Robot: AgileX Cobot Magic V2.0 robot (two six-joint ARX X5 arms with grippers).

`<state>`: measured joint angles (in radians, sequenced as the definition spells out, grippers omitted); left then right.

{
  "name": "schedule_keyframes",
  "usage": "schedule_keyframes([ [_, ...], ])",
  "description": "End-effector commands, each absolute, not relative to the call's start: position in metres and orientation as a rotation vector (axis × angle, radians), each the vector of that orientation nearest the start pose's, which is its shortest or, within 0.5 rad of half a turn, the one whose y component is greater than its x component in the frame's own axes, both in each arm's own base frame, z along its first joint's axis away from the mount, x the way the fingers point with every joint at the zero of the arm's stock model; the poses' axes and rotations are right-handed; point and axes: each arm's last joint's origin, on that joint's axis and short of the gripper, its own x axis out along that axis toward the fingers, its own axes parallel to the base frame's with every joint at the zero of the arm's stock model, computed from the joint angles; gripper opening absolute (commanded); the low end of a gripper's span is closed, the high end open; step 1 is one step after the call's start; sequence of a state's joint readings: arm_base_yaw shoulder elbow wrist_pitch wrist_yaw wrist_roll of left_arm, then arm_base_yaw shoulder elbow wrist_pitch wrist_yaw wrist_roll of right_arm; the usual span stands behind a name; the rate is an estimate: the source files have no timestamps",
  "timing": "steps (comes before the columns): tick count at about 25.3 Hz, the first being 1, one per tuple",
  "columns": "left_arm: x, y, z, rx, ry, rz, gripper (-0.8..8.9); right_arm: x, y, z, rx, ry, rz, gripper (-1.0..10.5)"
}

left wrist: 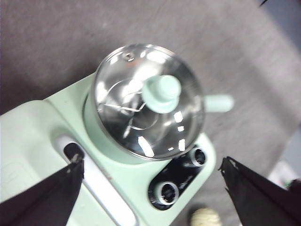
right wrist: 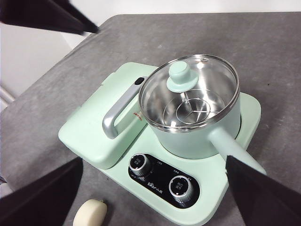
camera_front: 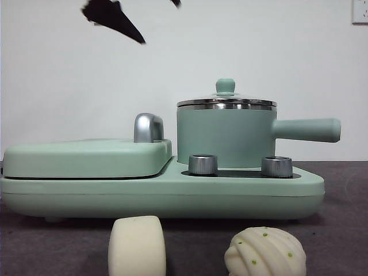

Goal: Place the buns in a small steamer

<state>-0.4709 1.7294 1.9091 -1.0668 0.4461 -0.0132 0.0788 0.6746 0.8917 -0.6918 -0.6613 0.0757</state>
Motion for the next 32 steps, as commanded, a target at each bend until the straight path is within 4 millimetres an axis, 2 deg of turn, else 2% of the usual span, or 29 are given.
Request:
schedule_keyframes([
  [1,0.321,-0.197,0.397,0.122,0.919,-0.854,4.59,0.119,0.028,0.343,0.200,0.472,0.720,4.8],
  [7,0.337,-0.244,0.382,0.258,0.941,-0.836,4.29,0.119,0.028,0.343,0.199,0.471,0.720,4.8],
  [14,0.347,-0.285,0.350,0.347,0.926,-0.883,4.25,0.119,0.028,0.343,0.199,0.471,0.719,4.8],
  [17,0.348,-0.298,0.338,0.385,0.913,-0.906,3.39,0.119,0.028,0.343,0.199,0.472,0.719,4.8],
  [20,0.347,-0.304,0.339,0.397,0.885,-0.921,3.34,0.119,0.028,0.343,0.200,0.472,0.719,4.8],
  [22,0.346,-0.304,0.338,0.401,0.889,-0.922,2.76,0.119,0.028,0.343,0.199,0.472,0.720,4.8],
  [25,0.348,-0.306,0.333,0.404,0.907,-0.921,2.67,0.119,0.028,0.343,0.199,0.471,0.719,4.8],
  [27,0.349,-0.306,0.330,0.407,0.918,-0.920,1.82,0.119,0.028,0.343,0.199,0.472,0.719,4.8],
  [32,0.348,-0.308,0.329,0.416,0.917,-0.928,0.83,0.119,0.028,0.343,0.200,0.472,0.719,4.8],
])
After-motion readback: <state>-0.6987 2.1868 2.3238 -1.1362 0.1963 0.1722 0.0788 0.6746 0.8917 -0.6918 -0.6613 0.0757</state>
